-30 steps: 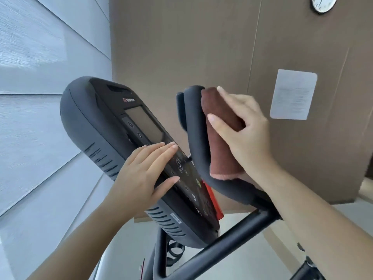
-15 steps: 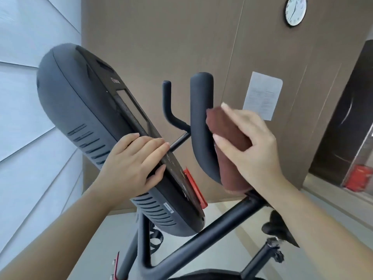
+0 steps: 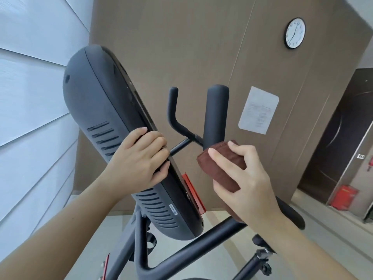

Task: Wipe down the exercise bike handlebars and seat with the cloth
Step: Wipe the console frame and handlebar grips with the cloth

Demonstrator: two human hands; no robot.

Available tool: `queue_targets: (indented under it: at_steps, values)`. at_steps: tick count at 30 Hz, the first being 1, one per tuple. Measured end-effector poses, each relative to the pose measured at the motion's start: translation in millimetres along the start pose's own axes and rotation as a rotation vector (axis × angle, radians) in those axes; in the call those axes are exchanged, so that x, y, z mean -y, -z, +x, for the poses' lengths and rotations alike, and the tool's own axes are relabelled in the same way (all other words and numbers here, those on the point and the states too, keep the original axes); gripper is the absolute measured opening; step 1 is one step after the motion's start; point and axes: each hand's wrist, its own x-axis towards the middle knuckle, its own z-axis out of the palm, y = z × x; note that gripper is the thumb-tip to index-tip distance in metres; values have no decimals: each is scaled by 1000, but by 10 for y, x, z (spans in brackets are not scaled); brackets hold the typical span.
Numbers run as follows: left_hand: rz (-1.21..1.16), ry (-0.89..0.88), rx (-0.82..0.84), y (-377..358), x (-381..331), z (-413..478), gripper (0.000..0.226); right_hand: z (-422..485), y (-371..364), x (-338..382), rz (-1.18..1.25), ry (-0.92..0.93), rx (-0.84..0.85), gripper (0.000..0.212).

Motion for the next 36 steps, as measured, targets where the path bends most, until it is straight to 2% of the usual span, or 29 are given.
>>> queue_targets:
  at_steps: [3, 6, 10, 15, 17, 19, 24, 27, 33, 35, 36]
  values:
    - [-2, -9, 39, 21, 3, 10, 25, 322, 73, -12, 115, -52, -132, 49]
    - [-6, -5, 44, 26, 2, 8, 24, 777, 8, 81, 41, -68, -244, 47]
    - [-15, -3, 42, 22, 0, 3, 24, 822, -122, 199, -280, -26, -143, 43]
    - [-20, -4, 89, 61, -7, -10, 27, 239, -194, 184, -534, 196, 0, 35]
    - [-32, 0, 109, 90, -2, -12, 28, 97, -168, 124, -473, 263, 11, 30]
    - [-41, 1, 125, 118, 8, -8, 30, 107, -110, 24, -273, 263, -29, 30]
    - [-52, 0, 113, 104, 11, -9, 30, 774, -47, -130, 196, -109, -349, 41]
    - [-43, 13, 83, 46, -11, -27, 28, 831, -71, -205, 373, -197, -244, 49]
    - [-73, 63, 22, -15, -110, -69, 28, 130, 106, -390, 456, -126, 126, 54]
    - [-100, 90, 34, 13, -164, -50, 35, 188, 169, -454, 434, -106, 152, 52]
    - [-134, 109, 38, 37, -196, -30, 40, 262, 172, -476, 454, -134, 108, 51]
